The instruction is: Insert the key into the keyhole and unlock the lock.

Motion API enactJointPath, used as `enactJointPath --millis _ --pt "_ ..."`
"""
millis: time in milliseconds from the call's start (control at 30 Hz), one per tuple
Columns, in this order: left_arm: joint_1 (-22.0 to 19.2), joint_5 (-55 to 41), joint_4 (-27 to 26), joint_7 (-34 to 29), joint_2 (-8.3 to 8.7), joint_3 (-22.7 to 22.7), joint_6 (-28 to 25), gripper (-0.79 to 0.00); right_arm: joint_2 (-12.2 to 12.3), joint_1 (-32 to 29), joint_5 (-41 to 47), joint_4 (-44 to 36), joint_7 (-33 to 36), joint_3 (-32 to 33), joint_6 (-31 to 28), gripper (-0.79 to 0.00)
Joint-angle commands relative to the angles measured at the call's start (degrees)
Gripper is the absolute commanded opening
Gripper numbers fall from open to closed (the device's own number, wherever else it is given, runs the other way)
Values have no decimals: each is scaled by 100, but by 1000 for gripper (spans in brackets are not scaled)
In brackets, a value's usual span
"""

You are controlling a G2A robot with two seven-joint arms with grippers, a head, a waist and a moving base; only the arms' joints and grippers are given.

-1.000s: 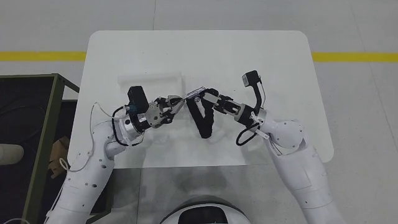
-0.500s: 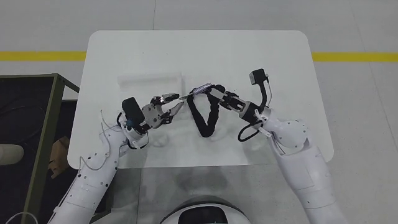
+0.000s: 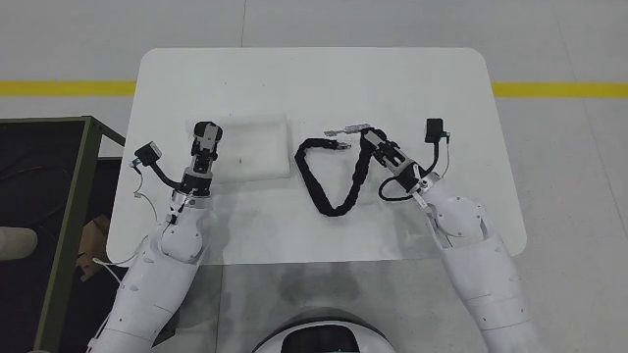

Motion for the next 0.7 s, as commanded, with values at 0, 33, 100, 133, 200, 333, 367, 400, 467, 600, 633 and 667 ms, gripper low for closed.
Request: enactJointPath --millis 0,33,100,133,200,333,367,400,467,600,633,667 --pt "-1 113 2 48 0 0 -4 0 -2 55 -21 128 6 -25 -11 0" --pt "-1 113 2 48 0 0 -4 0 1 91 -91 188 -15 -29 -4 0" --pt "-1 113 2 48 0 0 -4 0 3 142 -265 263 -26 -84 62 0" --pt "-1 113 2 48 0 0 -4 0 4 166 -285 296 -10 -91 74 0" --pt "-1 113 2 48 0 0 -4 0 16 247 -448 392 167 -138 179 0" --pt "-1 113 2 48 0 0 -4 0 73 285 -1728 148 -34 -218 611 0" --pt "-1 113 2 48 0 0 -4 0 91 243 -2154 5 -159 -232 726 0" --pt "-1 113 2 48 0 0 -4 0 99 176 -2336 -160 -266 -234 772 0" --pt "-1 113 2 48 0 0 -4 0 135 62 -2953 -444 -475 -205 856 0" --pt "-1 113 2 48 0 0 -4 -1 174 -80 -3580 -811 -777 -195 822 -23" --pt "-1 113 2 48 0 0 -4 -1 184 -114 -3888 -907 -839 -192 811 -11" --pt "-1 113 2 48 0 0 -4 -1 189 -126 -4191 -935 -860 -189 805 -3"
